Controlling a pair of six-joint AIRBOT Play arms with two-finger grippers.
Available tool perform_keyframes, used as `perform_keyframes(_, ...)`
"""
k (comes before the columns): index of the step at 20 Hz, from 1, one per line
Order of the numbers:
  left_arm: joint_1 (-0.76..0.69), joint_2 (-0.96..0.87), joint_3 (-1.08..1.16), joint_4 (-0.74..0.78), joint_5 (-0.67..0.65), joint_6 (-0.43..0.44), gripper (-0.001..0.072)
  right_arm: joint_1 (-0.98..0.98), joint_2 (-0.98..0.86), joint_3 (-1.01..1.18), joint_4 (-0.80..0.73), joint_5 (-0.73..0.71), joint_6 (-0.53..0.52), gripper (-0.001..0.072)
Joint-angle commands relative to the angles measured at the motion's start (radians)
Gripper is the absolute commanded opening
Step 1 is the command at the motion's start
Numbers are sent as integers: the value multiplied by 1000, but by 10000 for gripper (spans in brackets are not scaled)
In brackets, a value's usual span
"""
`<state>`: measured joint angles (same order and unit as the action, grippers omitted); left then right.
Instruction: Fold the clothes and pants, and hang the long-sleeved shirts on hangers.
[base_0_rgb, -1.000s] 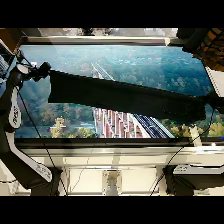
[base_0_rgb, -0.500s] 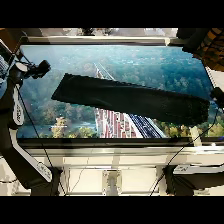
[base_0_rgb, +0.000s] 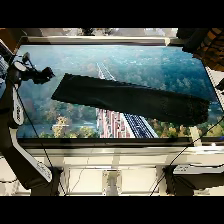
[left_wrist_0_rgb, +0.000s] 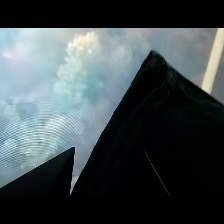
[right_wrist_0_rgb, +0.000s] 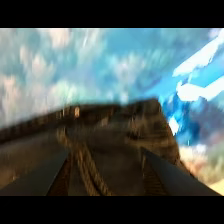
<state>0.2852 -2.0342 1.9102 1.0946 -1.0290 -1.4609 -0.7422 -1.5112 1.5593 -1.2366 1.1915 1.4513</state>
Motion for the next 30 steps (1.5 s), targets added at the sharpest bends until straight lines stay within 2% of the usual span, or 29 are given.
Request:
perform_keyframes(1,8,-31,2,3,-152,48,479,1,1,18,1,156,-7,479)
perform_keyframes(5,14,-50,2,-54,-208,117,492,1,1,18,3,232,-6,479)
perform_keyframes(14,6,-116,2,-86,-308,135,476,1,1,18,48,285,-6,478)
perform_keyframes(15,2,-124,2,-85,-321,135,396,1,1,18,62,286,-6,478)
perform_keyframes(17,-2,-127,2,-85,-364,174,23,2,1,18,86,301,-6,478)
perform_keyframes(20,30,-98,2,-21,-451,143,23,7,1,18,80,365,-13,476)
perform_keyframes(21,43,-77,2,40,-472,114,23,14,1,18,80,391,-36,446)
perform_keyframes(23,67,-9,2,184,-512,88,23,41,1,18,80,454,-88,296)
perform_keyframes(26,106,109,-1,354,-596,98,23,103,9,-13,80,496,-106,296)
perform_keyframes(30,197,278,-87,321,-607,100,24,195,22,-116,80,521,-111,296)
